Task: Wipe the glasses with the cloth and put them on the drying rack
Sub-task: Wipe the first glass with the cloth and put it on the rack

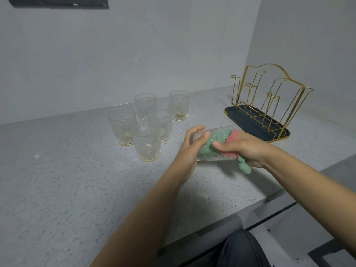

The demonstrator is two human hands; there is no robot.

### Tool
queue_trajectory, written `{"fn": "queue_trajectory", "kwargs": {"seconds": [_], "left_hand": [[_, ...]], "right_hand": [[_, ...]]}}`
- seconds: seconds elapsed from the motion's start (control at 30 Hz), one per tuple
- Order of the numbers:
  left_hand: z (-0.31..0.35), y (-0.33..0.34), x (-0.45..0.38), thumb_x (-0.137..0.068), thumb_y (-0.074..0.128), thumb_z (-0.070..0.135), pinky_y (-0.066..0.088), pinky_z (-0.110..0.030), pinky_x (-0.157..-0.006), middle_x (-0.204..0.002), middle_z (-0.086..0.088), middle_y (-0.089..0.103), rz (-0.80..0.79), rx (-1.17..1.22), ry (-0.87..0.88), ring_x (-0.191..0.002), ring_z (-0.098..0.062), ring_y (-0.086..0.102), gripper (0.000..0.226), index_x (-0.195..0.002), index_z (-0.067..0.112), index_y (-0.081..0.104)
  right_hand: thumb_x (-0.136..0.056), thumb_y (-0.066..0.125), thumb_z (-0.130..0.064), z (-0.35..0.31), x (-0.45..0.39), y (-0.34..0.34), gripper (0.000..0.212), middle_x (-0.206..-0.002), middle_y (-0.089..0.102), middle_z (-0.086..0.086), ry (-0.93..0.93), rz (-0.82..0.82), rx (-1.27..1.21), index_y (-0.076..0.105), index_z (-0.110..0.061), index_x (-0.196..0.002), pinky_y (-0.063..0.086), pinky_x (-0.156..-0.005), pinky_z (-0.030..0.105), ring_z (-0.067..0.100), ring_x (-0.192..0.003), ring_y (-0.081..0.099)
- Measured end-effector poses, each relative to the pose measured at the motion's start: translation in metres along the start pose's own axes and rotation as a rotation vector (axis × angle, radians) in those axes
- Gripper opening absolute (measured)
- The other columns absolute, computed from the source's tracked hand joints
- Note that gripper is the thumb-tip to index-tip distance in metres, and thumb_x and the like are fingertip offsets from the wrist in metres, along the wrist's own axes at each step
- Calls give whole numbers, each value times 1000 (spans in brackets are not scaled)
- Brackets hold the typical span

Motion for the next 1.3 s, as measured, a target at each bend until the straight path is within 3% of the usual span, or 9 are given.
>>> {"fn": "queue_trajectory", "kwargs": {"seconds": [0.07,0.17,0.27,0.53,0.67,0.77,1.03,1.17,1.3], "left_hand": [[6,0,-2,-73,71,57,50,-51,-99,-123,-12,65,45,-41,72,-109,-31,66,36,-103,39,62],[3,0,-5,-79,66,55,53,-51,-96,-112,-13,70,59,44,-24,-103,-31,69,47,-110,20,63],[-8,0,3,-91,58,52,59,-45,-79,-99,-10,75,18,17,-246,-91,-27,73,42,-108,14,67],[10,1,2,-83,66,53,55,-49,-92,-130,-8,60,20,-109,84,-108,-29,67,32,-112,46,55],[-1,-8,0,-87,60,56,57,-51,-86,-115,-12,70,65,-14,-76,-103,-34,69,41,-115,25,61],[-14,-7,6,-92,56,53,60,-41,-78,-107,-11,75,27,-1,-289,-94,-25,73,48,-117,14,67],[9,2,0,-83,65,54,59,-43,-73,-114,-7,66,10,-124,102,-91,-28,71,33,-111,37,57],[1,1,0,-89,59,53,56,-33,-57,-100,-11,70,10,-28,-67,-77,-24,71,46,-115,15,57],[-17,-4,3,-88,57,60,59,-46,-81,-117,-12,71,-10,-34,-279,-101,-27,72,59,-126,15,61]], "right_hand": [[-94,49,-9,7,-1,-10,54,-43,59,0,41,98,-161,68,-13,-43,49,-67,14,3,-50,60],[-83,65,-36,12,-4,1,46,-95,62,33,20,5,65,64,8,-96,50,-92,37,34,-89,64],[-85,64,-31,20,3,20,40,-118,64,-1,-2,-160,486,57,-16,-121,45,-98,27,13,-106,59],[-79,56,-10,8,0,-5,15,-70,73,-1,59,27,-380,71,-14,-76,52,-59,13,6,-68,69],[-78,64,-38,19,-4,13,37,-100,69,13,21,-37,153,64,-13,-104,53,-88,38,25,-93,67],[-87,60,-31,24,-1,28,34,-118,63,-5,-40,-177,461,58,-20,-120,43,-101,26,11,-108,59],[-91,48,-20,19,3,-6,18,-63,68,-7,75,121,-320,63,-13,-81,53,-60,12,2,-60,66],[-84,45,-54,16,3,16,51,-104,68,8,6,-40,227,62,-13,-109,51,-91,35,22,-97,64],[-92,49,-37,25,3,25,36,-120,60,-10,-10,-151,475,54,-23,-125,43,-98,18,4,-106,57]]}}
Point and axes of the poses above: each hand's wrist, its own x-axis away from the middle knuckle, its own y-axis out of the palm, z = x × y, the point moved 9 cm from there along -x, towards the middle knuckle
